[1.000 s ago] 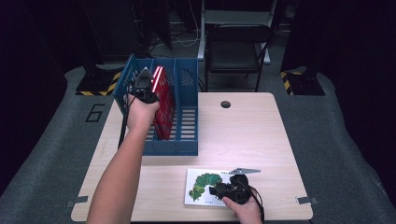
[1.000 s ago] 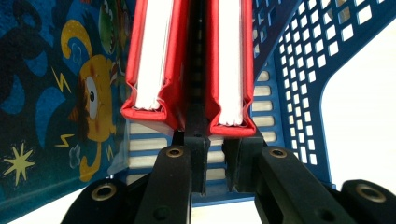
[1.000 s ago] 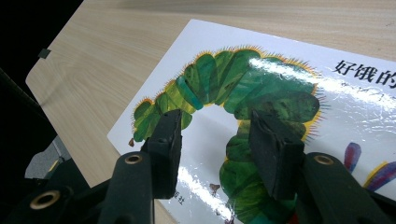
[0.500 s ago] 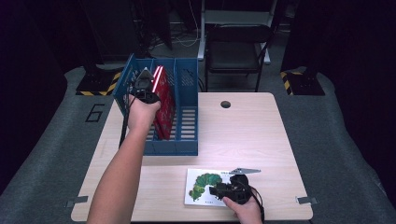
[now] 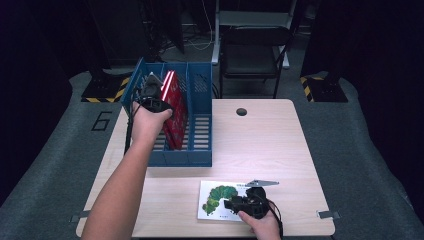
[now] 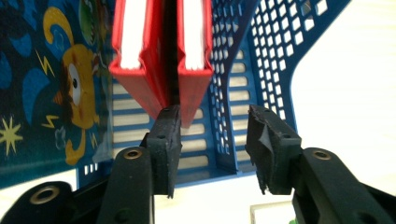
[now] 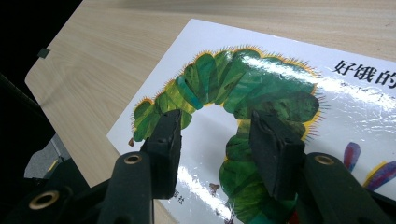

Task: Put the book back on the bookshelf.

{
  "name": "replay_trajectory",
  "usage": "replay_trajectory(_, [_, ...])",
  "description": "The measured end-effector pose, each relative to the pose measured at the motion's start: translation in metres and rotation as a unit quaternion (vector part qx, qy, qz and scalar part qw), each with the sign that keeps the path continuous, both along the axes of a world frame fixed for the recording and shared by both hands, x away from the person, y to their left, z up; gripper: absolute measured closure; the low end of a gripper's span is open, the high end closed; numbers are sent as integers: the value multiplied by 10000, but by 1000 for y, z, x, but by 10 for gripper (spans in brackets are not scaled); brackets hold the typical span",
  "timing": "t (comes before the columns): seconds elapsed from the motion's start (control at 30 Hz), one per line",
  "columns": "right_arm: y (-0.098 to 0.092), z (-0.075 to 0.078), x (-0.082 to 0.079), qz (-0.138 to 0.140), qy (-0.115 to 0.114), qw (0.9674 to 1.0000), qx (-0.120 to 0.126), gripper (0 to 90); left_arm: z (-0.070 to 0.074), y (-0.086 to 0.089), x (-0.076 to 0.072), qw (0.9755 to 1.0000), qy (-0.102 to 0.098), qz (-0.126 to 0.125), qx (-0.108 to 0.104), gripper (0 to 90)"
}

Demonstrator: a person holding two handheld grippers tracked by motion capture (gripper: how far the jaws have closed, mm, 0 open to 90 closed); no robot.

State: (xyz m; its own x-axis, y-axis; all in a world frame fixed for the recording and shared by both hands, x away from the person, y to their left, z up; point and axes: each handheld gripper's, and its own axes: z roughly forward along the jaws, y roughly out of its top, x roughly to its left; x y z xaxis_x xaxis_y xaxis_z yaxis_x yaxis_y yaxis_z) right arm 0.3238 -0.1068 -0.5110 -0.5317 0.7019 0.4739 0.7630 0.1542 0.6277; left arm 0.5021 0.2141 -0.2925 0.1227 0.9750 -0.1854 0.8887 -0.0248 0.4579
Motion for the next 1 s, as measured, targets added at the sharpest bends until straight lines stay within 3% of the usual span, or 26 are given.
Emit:
replay_trajectory(0.37, [-1, 0, -1, -28, 16, 10000, -16, 535, 16, 4, -18, 9997, -93, -223, -82, 509])
replay_trajectory(0.7, [-4, 1, 0, -97, 35, 9999, -42, 527, 16, 7, -34, 9986, -126, -507, -84, 477])
replay_trajectory(1.0, [-7, 5, -1, -132, -115, 9997, -145, 502, 13, 7, -57, 9946, -229, -973, -295, 470])
